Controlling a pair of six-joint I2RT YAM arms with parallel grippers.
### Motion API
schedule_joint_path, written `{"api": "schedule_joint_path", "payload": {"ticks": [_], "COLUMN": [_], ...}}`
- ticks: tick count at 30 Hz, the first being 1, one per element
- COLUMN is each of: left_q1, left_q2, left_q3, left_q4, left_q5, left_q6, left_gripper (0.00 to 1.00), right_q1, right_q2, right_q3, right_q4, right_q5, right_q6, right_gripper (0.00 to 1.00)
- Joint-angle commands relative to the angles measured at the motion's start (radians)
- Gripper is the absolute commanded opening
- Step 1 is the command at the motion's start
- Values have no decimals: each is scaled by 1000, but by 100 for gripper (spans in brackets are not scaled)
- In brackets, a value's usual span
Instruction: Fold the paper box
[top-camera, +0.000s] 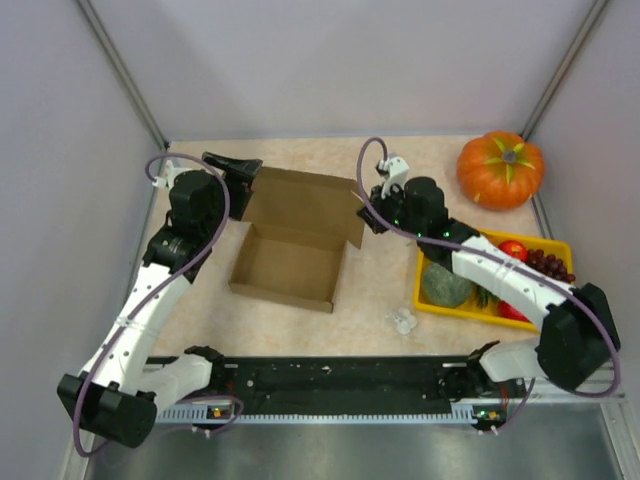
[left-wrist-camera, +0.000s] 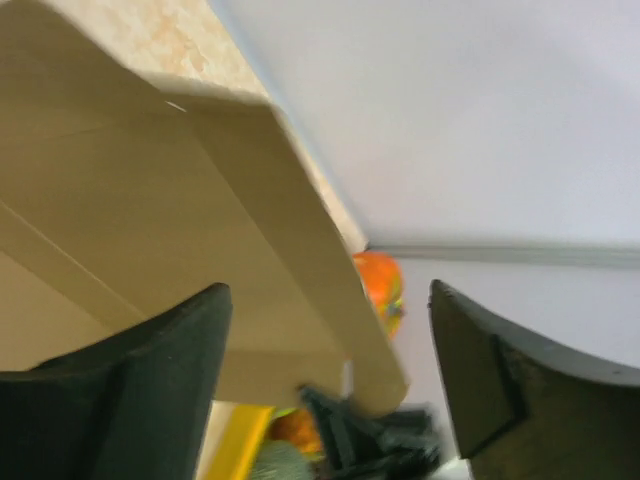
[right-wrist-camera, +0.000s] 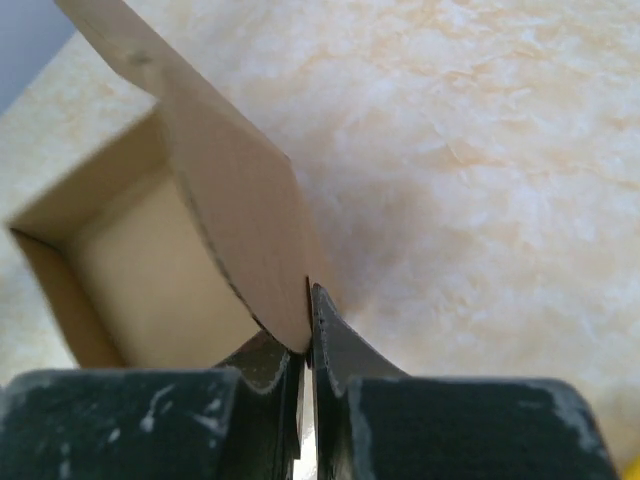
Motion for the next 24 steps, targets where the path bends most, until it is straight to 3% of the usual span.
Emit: {"api": "schedule_joint_path", "payload": {"ticks": [1,2,6,9,14,15,18,20,21,24], "left_q1": [9,9,9,9,9,9,9,10,10,10], "left_q2": [-125,-149,-270,-345,-357,-360,-371,-348,-333,-261], "left_q3": [-59,-69,-156,-275,-375,-382,-422,-442,-445,-461], "left_q4": [257,266,162,87,-85,-84,-59,-30,-15,43], "left_q5": [151,215,313,308,218,205,86,57,84,141], "left_q6": [373,495,744,831,825,831,840,838,843,832], "left_gripper": [94,94,93,87,88,89,95,97,96,91], "right_q1": [-107,-118,-175,-200,-246,-246,-244,-241,-241,-200], "right_q2": [159,184,251,296,392,385,330,279,241,107], "right_q3": [231,259,369,420,575,578,574,536,513,410], "right_q4": [-87,-122,-204,-211,-346,-359,-420,-483,-503,-622], "right_q5": [-422,-442,-539,-539,-490,-443,-333,-274,-177,45], "right_q6": [31,20,-43,-57,-9,0,47,63,84,95], "right_gripper": [0,0,0,23,41,53,70,75,85,91]}}
